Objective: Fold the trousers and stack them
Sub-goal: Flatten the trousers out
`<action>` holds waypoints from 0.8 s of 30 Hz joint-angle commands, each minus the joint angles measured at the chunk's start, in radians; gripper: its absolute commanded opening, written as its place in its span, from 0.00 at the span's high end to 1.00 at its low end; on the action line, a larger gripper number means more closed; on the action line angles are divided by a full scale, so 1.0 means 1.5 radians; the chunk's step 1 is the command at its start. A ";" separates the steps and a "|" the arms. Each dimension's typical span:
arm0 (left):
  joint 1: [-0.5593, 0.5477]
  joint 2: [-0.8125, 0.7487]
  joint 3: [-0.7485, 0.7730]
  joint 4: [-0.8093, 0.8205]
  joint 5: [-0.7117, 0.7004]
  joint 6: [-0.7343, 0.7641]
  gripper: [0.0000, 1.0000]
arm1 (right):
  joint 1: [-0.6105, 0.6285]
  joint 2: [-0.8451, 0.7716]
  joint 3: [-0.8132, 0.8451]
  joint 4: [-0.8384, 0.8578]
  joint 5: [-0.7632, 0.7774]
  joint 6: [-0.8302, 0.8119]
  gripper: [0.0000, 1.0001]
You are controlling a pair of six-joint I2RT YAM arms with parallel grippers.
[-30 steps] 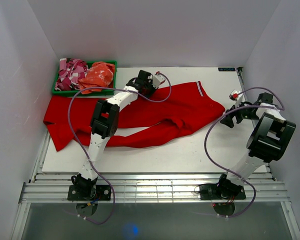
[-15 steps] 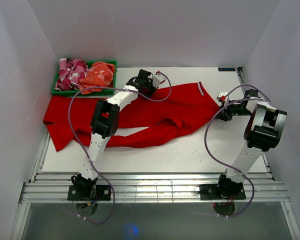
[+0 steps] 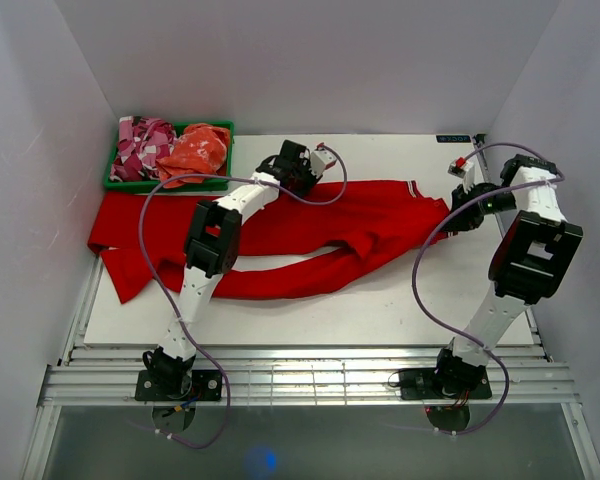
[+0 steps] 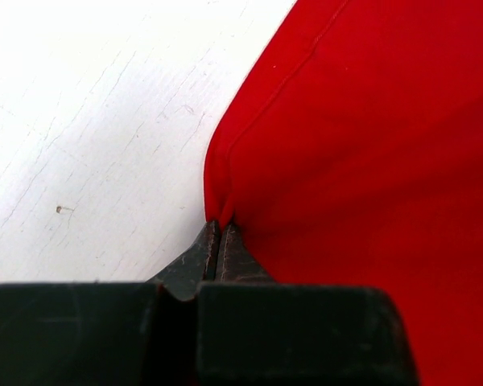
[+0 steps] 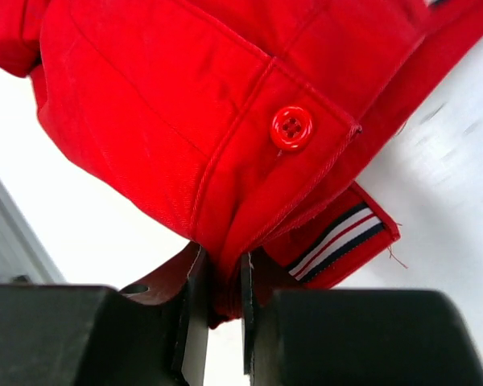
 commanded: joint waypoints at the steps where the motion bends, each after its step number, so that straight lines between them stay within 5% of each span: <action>1: 0.032 0.019 -0.021 -0.014 -0.095 0.016 1.00 | -0.058 0.012 -0.045 -0.069 0.069 0.143 0.92; 6: 0.040 0.032 -0.010 0.002 -0.119 0.038 1.00 | -0.084 0.031 -0.143 -0.070 0.055 0.196 0.92; 9: 0.049 0.023 0.015 -0.023 -0.039 0.040 0.95 | -0.096 0.057 -0.152 -0.069 0.028 0.217 0.92; 12: 0.054 -0.039 -0.014 -0.043 0.107 0.028 0.52 | -0.108 0.085 -0.130 -0.067 -0.004 0.231 0.92; 13: 0.056 -0.107 -0.033 -0.043 0.171 0.022 0.20 | -0.110 0.089 -0.115 -0.065 -0.004 0.230 0.92; 14: 0.058 -0.143 -0.060 -0.059 0.194 0.012 0.03 | -0.115 0.092 -0.110 -0.064 -0.007 0.234 0.92; 20: 0.155 -0.372 -0.103 -0.299 0.325 0.040 0.02 | -0.119 0.084 -0.087 -0.039 -0.010 0.266 0.92; 24: 0.325 -0.510 -0.273 -0.429 0.339 0.186 0.02 | -0.118 0.057 -0.108 0.030 0.022 0.315 0.92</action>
